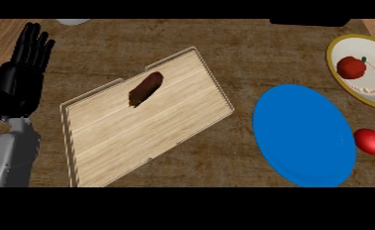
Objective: Pick the bell pepper from the plate and place it in the bowl
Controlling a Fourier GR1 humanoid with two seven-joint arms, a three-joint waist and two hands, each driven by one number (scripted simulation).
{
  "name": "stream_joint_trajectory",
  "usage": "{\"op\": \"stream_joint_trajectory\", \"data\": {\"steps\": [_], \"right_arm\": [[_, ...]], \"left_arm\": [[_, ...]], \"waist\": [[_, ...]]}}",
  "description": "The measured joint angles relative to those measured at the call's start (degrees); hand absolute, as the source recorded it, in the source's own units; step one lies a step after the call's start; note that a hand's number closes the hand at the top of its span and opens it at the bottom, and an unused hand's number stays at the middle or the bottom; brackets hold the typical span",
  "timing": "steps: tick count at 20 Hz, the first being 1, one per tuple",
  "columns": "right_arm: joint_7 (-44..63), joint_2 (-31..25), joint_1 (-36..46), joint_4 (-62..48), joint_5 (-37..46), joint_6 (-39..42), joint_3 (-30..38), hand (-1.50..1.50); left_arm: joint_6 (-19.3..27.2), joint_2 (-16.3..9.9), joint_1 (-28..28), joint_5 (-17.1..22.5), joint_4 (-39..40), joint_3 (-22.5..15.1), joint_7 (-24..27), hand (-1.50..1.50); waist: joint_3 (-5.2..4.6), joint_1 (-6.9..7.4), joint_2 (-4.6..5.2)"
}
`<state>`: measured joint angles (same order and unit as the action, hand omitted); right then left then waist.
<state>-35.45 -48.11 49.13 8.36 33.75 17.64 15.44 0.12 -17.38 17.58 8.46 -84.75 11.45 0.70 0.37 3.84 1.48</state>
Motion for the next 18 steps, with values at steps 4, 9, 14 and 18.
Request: {"op": "stream_joint_trajectory", "data": {"steps": [4, 9, 14, 18], "right_arm": [[-1.9, 0.6, 0.4, -1.1, -4.6, -0.7, 4.8, -1.5], [-1.8, -2.3, 0.6, -2.2, -10.4, -2.3, 11.0, -1.5], [0.5, -6.4, -0.1, -3.8, -14.9, -2.0, 15.9, -1.5], [0.8, -10.3, -2.4, -4.7, -17.5, 1.2, 18.7, -1.5]], "left_arm": [[0.6, 0.5, 0.4, -0.3, -0.1, -0.2, -0.3, 0.0], [0.4, 0.7, -0.4, -0.3, -0.7, -0.4, 0.1, 0.0], [1.0, 1.2, -0.3, -0.8, 0.0, -0.3, 1.0, 0.0], [0.8, 0.4, -0.3, -0.3, -0.1, 0.5, 0.6, 0.0]], "waist": [[0.04, -0.45, 0.01], [0.09, -0.33, 0.2], [0.15, -0.52, 0.47], [0.31, -0.68, 0.6]]}}
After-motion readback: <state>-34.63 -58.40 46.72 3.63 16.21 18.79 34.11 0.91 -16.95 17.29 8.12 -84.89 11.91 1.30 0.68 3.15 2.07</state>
